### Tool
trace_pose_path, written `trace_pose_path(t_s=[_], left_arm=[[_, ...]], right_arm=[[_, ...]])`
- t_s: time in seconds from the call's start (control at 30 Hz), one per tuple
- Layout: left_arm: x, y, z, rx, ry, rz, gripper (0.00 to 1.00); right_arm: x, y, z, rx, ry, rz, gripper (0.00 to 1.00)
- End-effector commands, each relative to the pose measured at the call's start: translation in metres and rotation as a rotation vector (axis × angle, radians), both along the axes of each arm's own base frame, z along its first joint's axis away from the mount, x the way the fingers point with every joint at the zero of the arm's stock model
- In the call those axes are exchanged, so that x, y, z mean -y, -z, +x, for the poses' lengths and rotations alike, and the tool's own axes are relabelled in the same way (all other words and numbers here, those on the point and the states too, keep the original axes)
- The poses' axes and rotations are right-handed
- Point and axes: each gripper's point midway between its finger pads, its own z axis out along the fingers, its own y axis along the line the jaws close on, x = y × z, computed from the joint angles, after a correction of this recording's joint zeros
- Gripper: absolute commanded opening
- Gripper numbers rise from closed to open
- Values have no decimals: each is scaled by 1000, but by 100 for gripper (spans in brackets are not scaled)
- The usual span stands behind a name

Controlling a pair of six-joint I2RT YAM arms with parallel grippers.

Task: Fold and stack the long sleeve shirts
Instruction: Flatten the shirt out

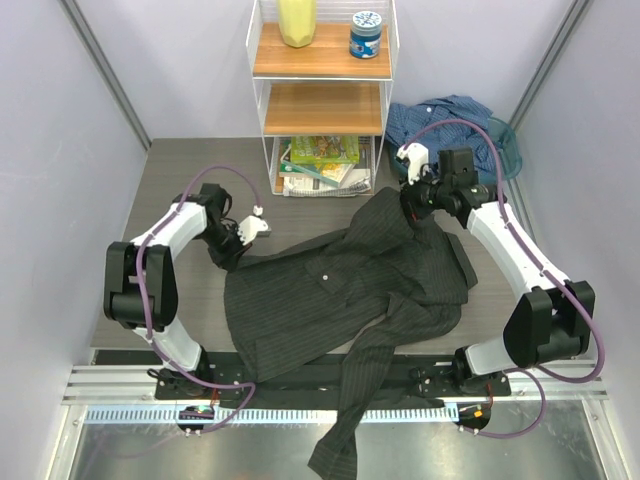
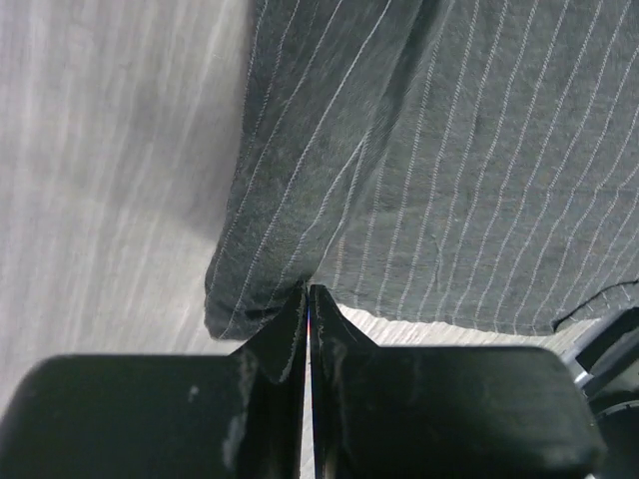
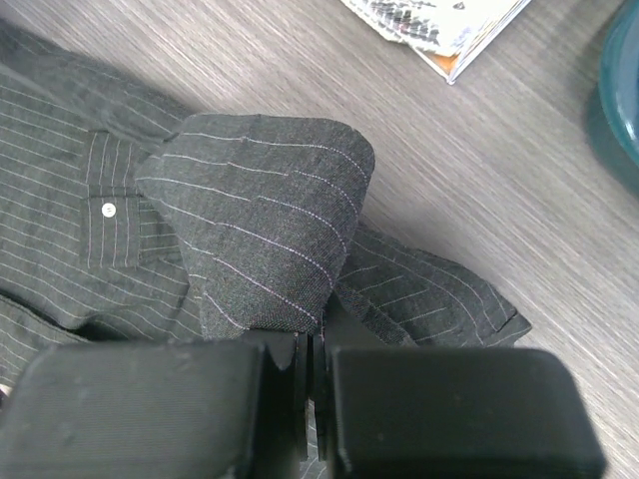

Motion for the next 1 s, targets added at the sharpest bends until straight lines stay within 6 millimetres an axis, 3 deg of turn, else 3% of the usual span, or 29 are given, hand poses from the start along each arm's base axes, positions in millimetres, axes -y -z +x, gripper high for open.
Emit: trace_pose_path(t_s=[0.0, 0.07, 0.13, 0.23, 0.43, 0.5, 0.57, 0.63, 0.77, 0.97], left_arm=[[3, -17, 16, 100, 15, -15, 0], [6, -18, 16, 80, 15, -31, 6], [8, -23, 21, 91, 14, -43, 30], [9, -28, 28, 125, 7, -47, 52], [5, -36, 48, 237, 2, -25, 57], [3, -38, 55, 267, 18, -19, 66], [2, -44, 62, 271, 50, -23, 68], [4, -36, 60, 207, 56, -30, 69], [9, -36, 77, 209, 76, -50, 72], [16, -19, 66, 62, 147, -83, 71]], right_arm=[[-4, -17, 10, 34, -4, 30, 1], [-6, -18, 11, 32, -7, 33, 1], [-6, -19, 12, 32, -9, 33, 1], [-6, -19, 11, 31, -10, 31, 1], [-5, -20, 10, 33, -6, 29, 1], [-5, -20, 10, 32, -7, 28, 1], [-5, -19, 10, 34, -11, 26, 1], [-5, -19, 11, 33, -11, 25, 1], [-5, -18, 11, 29, -11, 27, 1], [-4, -17, 11, 31, -8, 16, 1]])
